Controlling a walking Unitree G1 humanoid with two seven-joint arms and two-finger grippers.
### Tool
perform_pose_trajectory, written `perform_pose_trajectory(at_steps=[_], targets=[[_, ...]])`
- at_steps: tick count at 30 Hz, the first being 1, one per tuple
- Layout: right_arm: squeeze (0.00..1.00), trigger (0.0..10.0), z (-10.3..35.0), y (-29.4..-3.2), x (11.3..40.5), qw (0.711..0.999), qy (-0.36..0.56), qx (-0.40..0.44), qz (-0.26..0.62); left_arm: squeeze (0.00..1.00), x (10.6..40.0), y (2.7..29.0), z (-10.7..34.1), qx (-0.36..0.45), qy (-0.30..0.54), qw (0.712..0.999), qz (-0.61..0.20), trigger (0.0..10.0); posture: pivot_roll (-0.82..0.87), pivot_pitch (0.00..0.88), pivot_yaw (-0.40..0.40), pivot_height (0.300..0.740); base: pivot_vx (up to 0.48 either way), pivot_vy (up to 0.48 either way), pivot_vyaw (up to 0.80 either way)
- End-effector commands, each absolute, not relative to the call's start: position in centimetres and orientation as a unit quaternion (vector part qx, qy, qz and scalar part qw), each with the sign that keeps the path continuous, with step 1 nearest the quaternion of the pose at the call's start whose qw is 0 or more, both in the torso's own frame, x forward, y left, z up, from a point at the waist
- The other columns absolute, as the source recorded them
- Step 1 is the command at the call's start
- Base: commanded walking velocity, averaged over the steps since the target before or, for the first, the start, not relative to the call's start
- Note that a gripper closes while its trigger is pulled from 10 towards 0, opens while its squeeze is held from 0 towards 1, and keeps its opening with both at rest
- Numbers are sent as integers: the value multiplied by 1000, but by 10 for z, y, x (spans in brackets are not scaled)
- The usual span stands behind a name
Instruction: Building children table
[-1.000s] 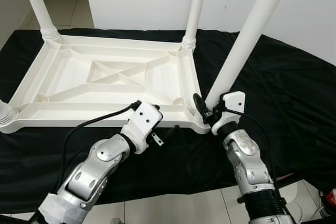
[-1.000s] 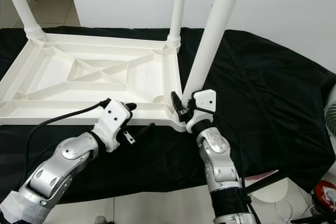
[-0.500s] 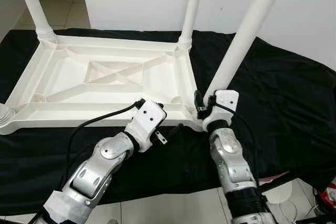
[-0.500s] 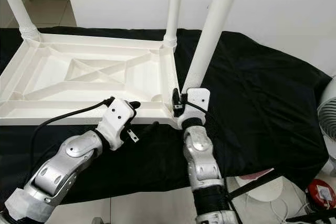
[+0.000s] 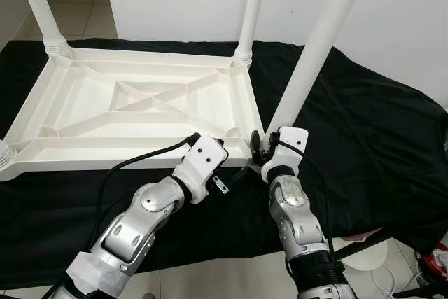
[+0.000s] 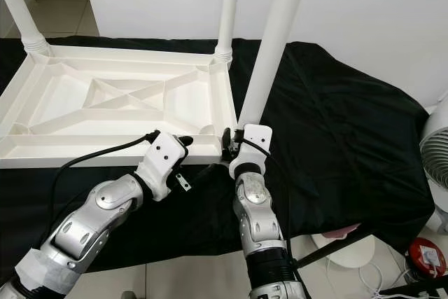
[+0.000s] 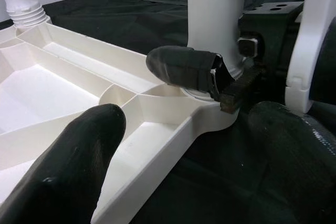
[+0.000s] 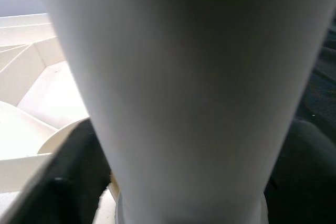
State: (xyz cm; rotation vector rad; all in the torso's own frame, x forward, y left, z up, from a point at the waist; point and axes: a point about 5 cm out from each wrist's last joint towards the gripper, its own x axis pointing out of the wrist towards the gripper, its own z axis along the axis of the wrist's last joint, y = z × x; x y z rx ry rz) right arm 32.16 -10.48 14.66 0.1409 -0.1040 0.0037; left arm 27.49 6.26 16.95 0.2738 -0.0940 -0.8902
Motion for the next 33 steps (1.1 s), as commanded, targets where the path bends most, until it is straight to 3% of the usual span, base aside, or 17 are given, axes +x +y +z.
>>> perform_pose_trajectory(at_steps=[1,7,8,9,10,15,22,33], targets=[[1000,10000,144,-110,322,996,-51,73,4,0,271,58,167,137,-40,866,-479,10000,69,60,-81,740,0,0,0],[1000,10000,146,-122,323,996,-63,56,18,0,270,58,167,139,-40,865,-480,10000,71,57,-81,740,0,0,0],[706,10000,147,-128,324,996,-64,44,38,0,270,59,166,140,-40,864,-482,10000,74,55,-80,740,0,0,0],[706,10000,147,-129,324,996,-65,43,46,0,270,59,166,140,-39,864,-482,10000,74,55,-80,740,0,0,0],[0,10000,148,-132,323,995,-69,38,61,0,269,59,166,140,-38,863,-484,10000,74,55,-80,740,0,0,0],[0,10000,148,-134,323,994,-71,34,71,0,268,59,165,141,-38,862,-486,10000,75,54,-80,740,0,0,0],[0,10000,162,-150,319,968,-100,-17,231,0,266,57,165,143,-35,856,-495,10000,73,50,-73,740,0,0,0],[0,10000,163,-158,330,951,-82,-39,297,0,266,56,166,143,-35,853,-500,10000,84,47,-71,740,0,0,0]])
